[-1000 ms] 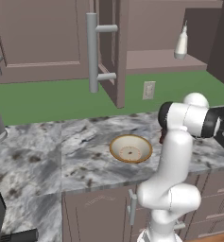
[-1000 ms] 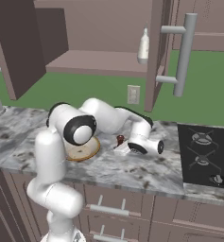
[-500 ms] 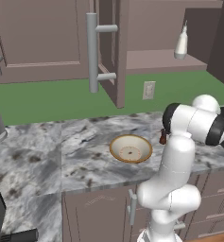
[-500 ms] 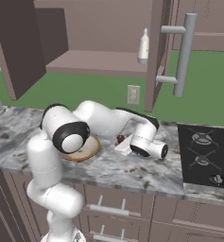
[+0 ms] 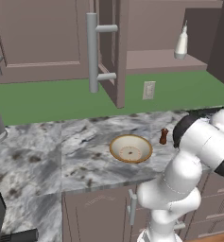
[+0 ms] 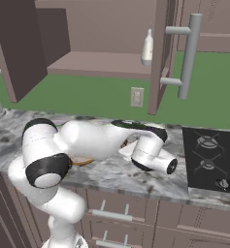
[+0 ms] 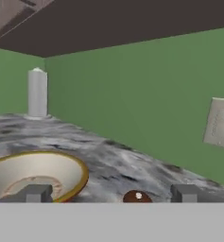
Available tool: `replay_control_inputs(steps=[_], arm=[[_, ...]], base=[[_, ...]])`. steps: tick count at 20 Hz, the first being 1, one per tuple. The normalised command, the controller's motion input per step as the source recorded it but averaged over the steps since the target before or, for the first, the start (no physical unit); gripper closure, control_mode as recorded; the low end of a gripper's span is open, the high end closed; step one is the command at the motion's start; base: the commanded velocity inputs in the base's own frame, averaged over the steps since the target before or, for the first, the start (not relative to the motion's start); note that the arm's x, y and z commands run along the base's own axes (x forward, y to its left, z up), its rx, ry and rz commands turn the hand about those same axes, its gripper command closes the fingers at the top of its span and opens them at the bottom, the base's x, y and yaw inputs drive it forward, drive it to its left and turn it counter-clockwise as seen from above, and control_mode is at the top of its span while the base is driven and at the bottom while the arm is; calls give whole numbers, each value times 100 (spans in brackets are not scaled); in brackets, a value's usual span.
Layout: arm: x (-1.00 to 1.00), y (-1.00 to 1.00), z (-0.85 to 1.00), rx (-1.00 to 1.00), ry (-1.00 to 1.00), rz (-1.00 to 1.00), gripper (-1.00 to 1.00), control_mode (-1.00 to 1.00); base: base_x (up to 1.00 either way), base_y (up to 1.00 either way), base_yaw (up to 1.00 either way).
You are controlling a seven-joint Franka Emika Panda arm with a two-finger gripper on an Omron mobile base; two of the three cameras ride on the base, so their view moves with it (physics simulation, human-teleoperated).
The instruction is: Retrieve the bottle and the shaker from the cabinet and place them next to the mixing bowl on the counter. Then add garlic from the fridge to the mixing bowl.
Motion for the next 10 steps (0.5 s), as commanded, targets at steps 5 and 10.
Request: replay_control_inputs(steps=[5, 10], arm=[[-54, 35, 69, 0, 30, -43, -100, -100], [-3, 49, 89, 0, 47, -39, -100, -100]], base=[[0, 0, 0], [0, 0, 0]])
